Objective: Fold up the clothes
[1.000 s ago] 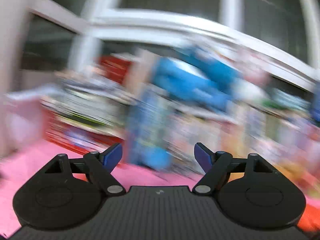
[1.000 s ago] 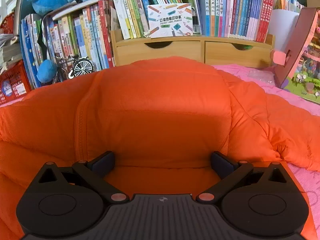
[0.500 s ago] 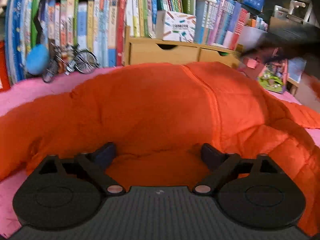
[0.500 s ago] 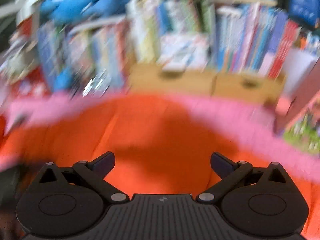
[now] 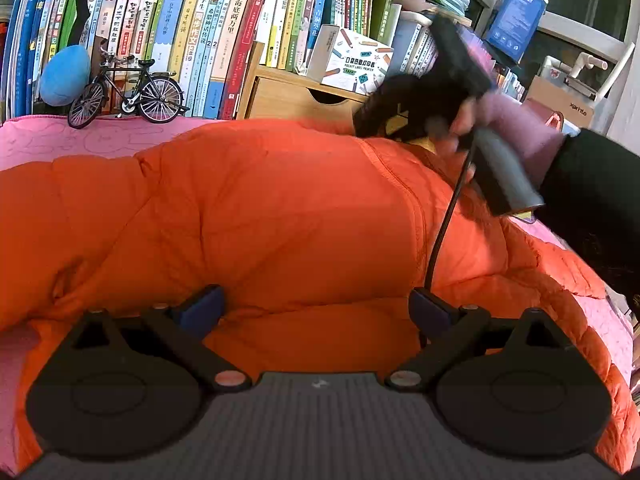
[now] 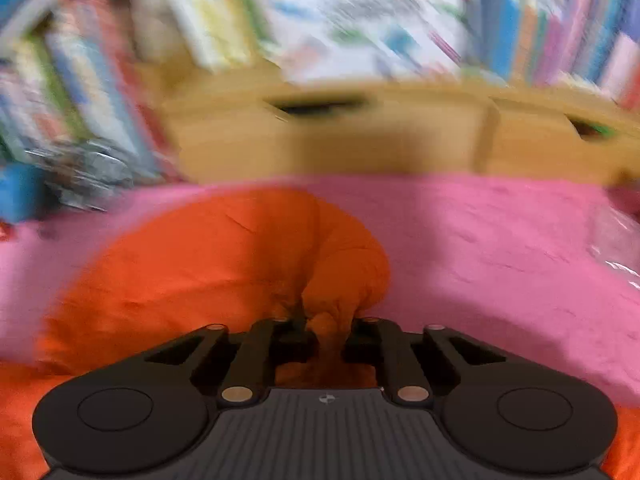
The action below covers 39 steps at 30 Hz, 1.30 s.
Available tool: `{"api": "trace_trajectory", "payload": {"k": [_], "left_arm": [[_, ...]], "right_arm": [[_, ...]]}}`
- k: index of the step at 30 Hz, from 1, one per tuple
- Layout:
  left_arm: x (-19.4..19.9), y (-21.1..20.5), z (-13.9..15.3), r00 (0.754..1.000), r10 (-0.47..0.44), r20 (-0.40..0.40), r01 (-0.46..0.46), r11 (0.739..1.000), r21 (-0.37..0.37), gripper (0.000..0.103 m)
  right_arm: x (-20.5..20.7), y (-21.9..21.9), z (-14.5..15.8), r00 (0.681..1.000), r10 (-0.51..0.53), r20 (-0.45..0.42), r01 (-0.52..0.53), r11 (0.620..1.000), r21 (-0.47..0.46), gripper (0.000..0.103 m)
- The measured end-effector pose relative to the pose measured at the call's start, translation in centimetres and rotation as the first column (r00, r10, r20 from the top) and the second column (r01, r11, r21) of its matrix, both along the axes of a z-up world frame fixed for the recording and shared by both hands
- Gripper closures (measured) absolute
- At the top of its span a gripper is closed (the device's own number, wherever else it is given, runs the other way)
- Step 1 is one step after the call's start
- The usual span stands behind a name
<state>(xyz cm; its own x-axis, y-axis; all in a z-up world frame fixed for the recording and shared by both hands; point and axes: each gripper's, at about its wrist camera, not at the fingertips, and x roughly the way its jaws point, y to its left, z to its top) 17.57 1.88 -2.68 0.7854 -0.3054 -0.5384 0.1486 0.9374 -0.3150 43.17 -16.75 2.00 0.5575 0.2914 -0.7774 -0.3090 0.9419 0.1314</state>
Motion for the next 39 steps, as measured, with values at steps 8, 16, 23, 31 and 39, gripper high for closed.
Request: {"api": "trace_trajectory", "payload": {"k": [8, 16, 23, 31, 39], "left_arm": [[0.0, 0.0, -0.2, 1.0, 0.0, -0.001, 0.0, 1.0, -0.011, 0.004], [0.0, -0.1, -0.3, 1.0, 0.004, 0.0, -0.004, 1.0, -0.016, 0.004], [0.0, 0.0, -0.3, 1.0, 0.01, 0.0, -0.01, 1.0, -0.016, 0.004], [0.0, -0.4, 0.2, 0.998, 0.063, -0.006, -0.062, 0.996, 0.064, 0.014], [2.9, -2.1, 1.9, 0.991, 0.128, 0.032, -0.131, 0.935, 0.329, 0.016]], "right_arm": [[-11.6, -1.0, 9.6, 0.769, 0.026, 0.639, -0.18, 0.967, 0.177, 0.073], [-12.8, -3.3, 3.2, 0.917, 0.027, 0.399, -0.12, 0.97, 0.211, 0.026], [-13.8, -5.4, -2.5, 0.987, 0.025, 0.162, -0.062, 0.972, 0.225, 0.056], [-12.2, -11.8, -3.8, 0.903, -0.288, 0.318, 0.37, 0.898, -0.238, 0.09], [-18.6, -9.6, -1.8, 0.96, -0.097, 0.264, 0.077, 0.993, 0.085, 0.073]]}}
